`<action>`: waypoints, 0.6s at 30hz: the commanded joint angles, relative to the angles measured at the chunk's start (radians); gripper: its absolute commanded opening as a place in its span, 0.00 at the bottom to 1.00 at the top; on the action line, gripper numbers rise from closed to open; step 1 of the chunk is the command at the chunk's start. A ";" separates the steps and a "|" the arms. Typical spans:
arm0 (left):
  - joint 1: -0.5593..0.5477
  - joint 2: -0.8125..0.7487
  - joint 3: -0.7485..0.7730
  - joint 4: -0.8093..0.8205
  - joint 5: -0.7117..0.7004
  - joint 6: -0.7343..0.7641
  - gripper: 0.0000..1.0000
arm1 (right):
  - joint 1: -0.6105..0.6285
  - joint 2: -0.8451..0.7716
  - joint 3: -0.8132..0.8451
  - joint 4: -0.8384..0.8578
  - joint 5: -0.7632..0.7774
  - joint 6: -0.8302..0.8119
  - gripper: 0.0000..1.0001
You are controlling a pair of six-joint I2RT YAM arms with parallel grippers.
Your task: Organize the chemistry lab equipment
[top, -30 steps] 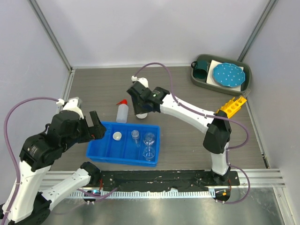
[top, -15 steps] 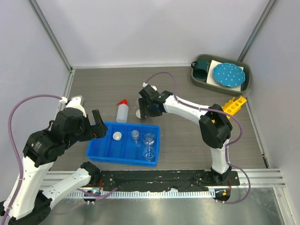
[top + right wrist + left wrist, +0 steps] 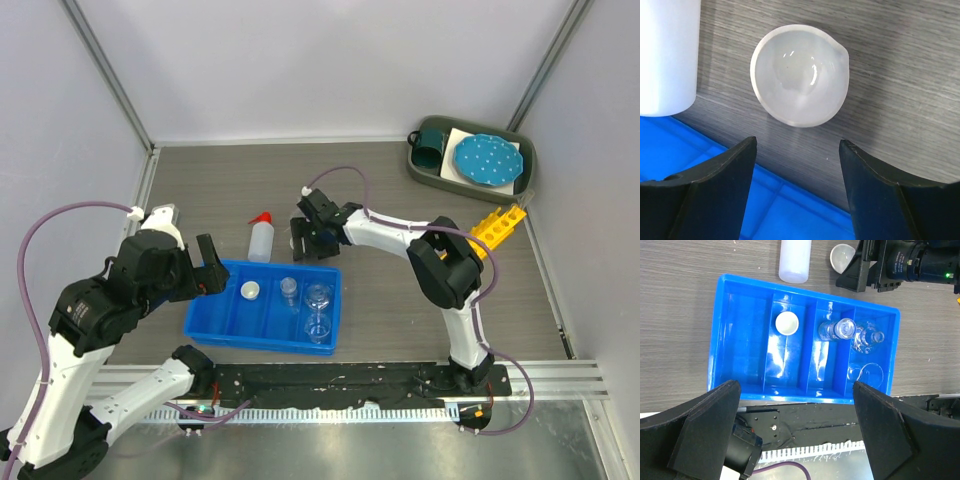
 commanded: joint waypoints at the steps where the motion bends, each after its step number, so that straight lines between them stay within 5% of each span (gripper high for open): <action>1: 0.004 0.002 0.028 -0.043 -0.010 0.019 1.00 | -0.008 0.011 -0.009 0.092 -0.036 0.026 0.72; 7: 0.005 -0.001 0.022 -0.045 -0.010 0.015 1.00 | -0.009 0.031 -0.012 0.105 -0.042 0.035 0.61; 18: 0.004 -0.013 0.021 -0.053 -0.014 0.009 1.00 | -0.011 0.029 -0.011 0.105 -0.027 0.038 0.16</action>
